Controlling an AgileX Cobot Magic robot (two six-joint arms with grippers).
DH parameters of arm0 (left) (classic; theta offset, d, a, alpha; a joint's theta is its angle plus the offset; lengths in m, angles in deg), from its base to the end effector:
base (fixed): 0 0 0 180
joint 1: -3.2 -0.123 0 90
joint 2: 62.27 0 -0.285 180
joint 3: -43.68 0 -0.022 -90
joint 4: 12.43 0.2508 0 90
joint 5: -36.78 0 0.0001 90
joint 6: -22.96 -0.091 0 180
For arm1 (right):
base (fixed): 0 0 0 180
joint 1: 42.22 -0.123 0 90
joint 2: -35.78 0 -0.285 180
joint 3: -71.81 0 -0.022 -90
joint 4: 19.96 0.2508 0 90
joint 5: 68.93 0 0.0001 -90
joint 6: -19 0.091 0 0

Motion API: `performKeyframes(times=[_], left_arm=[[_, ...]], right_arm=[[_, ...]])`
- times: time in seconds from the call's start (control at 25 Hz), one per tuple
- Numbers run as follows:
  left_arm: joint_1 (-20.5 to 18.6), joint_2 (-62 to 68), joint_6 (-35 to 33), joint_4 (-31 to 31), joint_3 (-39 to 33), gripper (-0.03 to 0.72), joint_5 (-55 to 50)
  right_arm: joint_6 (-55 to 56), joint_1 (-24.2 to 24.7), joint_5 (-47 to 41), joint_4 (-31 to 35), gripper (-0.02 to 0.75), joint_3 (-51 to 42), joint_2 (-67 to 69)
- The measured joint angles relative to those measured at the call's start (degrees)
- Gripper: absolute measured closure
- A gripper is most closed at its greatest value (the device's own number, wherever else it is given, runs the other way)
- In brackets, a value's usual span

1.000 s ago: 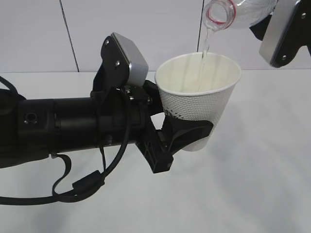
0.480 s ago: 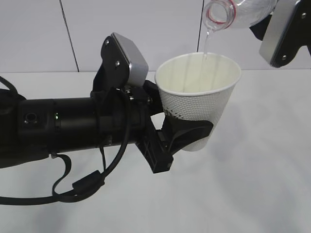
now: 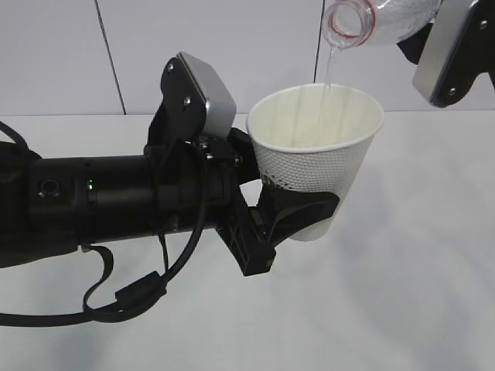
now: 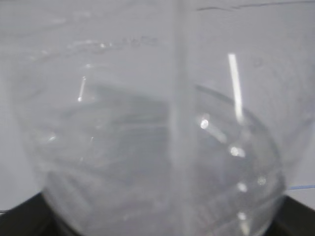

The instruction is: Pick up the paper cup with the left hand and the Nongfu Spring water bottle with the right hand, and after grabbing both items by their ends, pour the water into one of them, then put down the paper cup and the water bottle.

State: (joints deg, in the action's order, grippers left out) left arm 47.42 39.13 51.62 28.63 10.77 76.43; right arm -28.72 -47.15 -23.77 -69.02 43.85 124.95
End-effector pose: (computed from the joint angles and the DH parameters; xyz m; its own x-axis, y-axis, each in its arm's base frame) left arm 0.2113 -0.2588 0.2252 -0.0683 0.1811 -0.9811 0.9367 0.3501 -0.0006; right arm 0.3002 0.0748 0.3215 0.6081 -0.7938 0.0032 0.0750 0.0534 -0.9958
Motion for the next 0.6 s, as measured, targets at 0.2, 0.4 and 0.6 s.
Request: performKeyframes(times=[0.2, 0.4, 0.6], left_arm=[[0.0, 0.0, 0.0, 0.0, 0.0, 0.200, 0.0], [0.0, 0.0, 0.0, 0.0, 0.0, 0.200, 0.0], [0.0, 0.0, 0.0, 0.9, 0.0, 0.200, 0.0]], right_arm=[[0.0, 0.0, 0.0, 0.0, 0.218, 0.0, 0.0], [0.0, 0.0, 0.1, 0.0, 0.218, 0.0, 0.0], [0.0, 0.0, 0.1, 0.0, 0.218, 0.0, 0.0]])
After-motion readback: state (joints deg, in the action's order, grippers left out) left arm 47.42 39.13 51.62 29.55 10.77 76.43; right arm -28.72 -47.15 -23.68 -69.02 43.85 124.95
